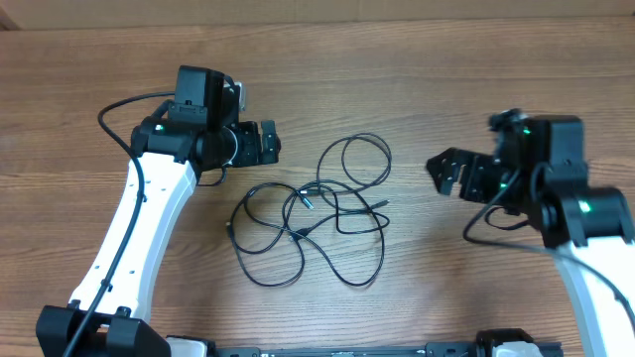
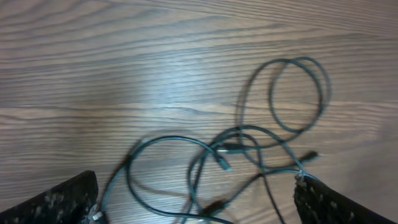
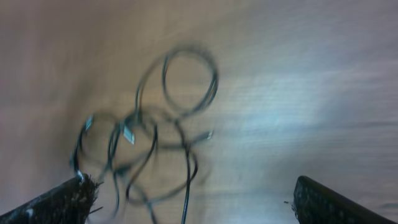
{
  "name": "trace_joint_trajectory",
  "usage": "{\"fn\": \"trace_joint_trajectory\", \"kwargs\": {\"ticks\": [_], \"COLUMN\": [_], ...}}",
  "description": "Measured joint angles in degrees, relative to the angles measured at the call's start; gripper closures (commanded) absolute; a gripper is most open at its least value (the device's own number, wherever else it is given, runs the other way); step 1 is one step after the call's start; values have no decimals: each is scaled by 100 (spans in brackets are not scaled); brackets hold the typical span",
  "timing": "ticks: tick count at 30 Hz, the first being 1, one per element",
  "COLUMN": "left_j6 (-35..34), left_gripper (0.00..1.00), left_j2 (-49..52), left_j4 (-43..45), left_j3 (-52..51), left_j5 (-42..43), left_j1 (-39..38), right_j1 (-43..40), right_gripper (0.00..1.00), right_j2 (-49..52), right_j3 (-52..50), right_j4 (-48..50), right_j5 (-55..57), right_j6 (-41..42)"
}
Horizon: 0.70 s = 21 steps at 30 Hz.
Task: Untangle cables
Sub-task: 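Lower the cables onto the table and open the left gripper, then move the right gripper down into the loosened cables and grasp one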
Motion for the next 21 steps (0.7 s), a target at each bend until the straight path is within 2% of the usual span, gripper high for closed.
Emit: {"fn": "trace_joint_trajectory", "kwargs": {"ticks": [6, 8, 14, 21], "left_j6": [125, 319, 540, 579], "left_gripper": [0, 0, 0, 0], "left_j2": [0, 0, -2, 0], "left_j4": [0, 0, 7, 39], "left_j3": [-2, -2, 0, -2], "left_j5": [-326, -356, -402, -417], "left_j1": [0, 0, 0, 0], "right_j1": [85, 234, 695, 1416], "right_gripper": [0, 0, 0, 0], "right_j2": [835, 1043, 1362, 1906], "right_j3": [0, 0, -24, -175], "right_j4": [-1029, -1239, -994, -697], "right_j5": [-560, -813, -1303, -966], "right_j6": [-837, -1421, -2699, -3399]}}
